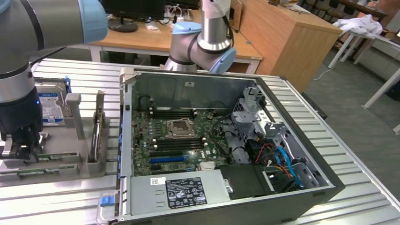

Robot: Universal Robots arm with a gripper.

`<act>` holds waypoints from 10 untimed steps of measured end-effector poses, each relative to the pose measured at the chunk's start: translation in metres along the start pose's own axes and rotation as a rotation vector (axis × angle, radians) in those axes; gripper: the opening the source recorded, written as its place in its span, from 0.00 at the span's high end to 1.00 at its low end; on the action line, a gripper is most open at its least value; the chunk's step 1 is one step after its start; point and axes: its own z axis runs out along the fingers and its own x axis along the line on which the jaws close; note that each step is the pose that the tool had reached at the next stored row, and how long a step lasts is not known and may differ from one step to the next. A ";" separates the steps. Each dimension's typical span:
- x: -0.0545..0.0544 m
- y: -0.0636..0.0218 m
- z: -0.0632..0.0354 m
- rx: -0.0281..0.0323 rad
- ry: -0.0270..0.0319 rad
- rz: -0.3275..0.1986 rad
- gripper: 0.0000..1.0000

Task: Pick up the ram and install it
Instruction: 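Pick up the ram and move it above insertion slot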

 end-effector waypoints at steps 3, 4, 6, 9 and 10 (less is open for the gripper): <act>0.003 0.0001 0.0000 0.0001 0.0000 0.000 0.70; 0.004 0.0001 0.0000 0.0001 0.0000 0.000 0.70; 0.006 0.0001 0.0000 0.0001 0.0000 0.000 0.70; 0.008 0.0001 0.0000 0.0001 0.0000 0.000 0.70; 0.008 0.0001 0.0000 0.0001 -0.0001 0.000 0.70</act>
